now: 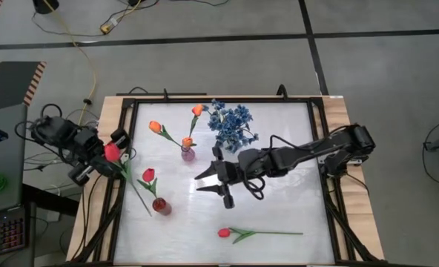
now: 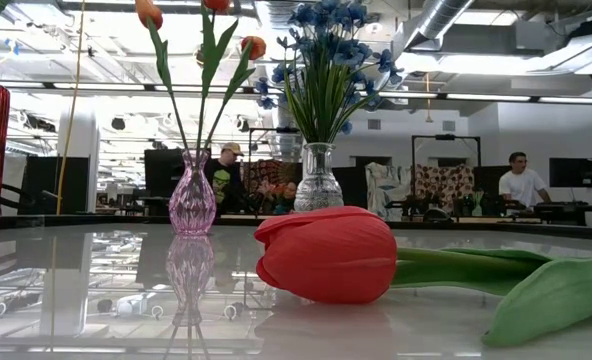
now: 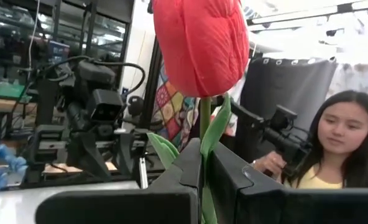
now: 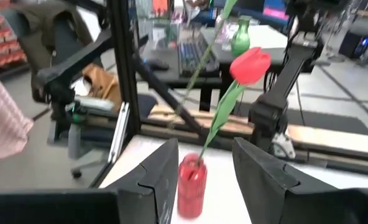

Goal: Sort flowers into vase by color
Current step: Put the top red tulip into the red vase

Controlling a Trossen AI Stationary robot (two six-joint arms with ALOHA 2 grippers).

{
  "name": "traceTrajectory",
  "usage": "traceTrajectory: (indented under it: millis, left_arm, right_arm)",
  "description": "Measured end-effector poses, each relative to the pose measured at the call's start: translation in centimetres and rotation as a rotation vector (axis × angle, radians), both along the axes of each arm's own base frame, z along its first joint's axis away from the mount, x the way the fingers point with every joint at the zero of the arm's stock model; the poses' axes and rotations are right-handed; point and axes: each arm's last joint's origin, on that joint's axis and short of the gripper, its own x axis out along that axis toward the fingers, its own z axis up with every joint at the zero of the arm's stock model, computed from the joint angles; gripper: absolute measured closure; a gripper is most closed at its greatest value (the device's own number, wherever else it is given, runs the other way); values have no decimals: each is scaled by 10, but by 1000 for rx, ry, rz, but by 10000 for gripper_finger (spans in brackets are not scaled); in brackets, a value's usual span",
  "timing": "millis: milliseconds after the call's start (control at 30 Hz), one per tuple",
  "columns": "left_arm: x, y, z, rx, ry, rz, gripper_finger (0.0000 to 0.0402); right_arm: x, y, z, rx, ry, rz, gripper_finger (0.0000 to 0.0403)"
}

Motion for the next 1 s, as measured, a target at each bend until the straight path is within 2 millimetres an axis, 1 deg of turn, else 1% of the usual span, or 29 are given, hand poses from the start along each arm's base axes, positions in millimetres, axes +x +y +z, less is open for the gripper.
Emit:
traceTrajectory:
  millis: [167,367,700,1000]
  left_arm:
    - [1,0,-3,40,11,11,400]
    - [1,0,-4,118,-14,38,400]
    - [2,-1,-12,176,49,38,400]
    - [11,-4,-15,219,75,39,400]
  right_arm:
    - [-4,6,-8,-23,87,18,225]
    - [-7,8,-17,-47,176,25,225]
    - [-8,10,-19,-53,196,29,225]
    - [-8,10,-19,-53,196,29,225]
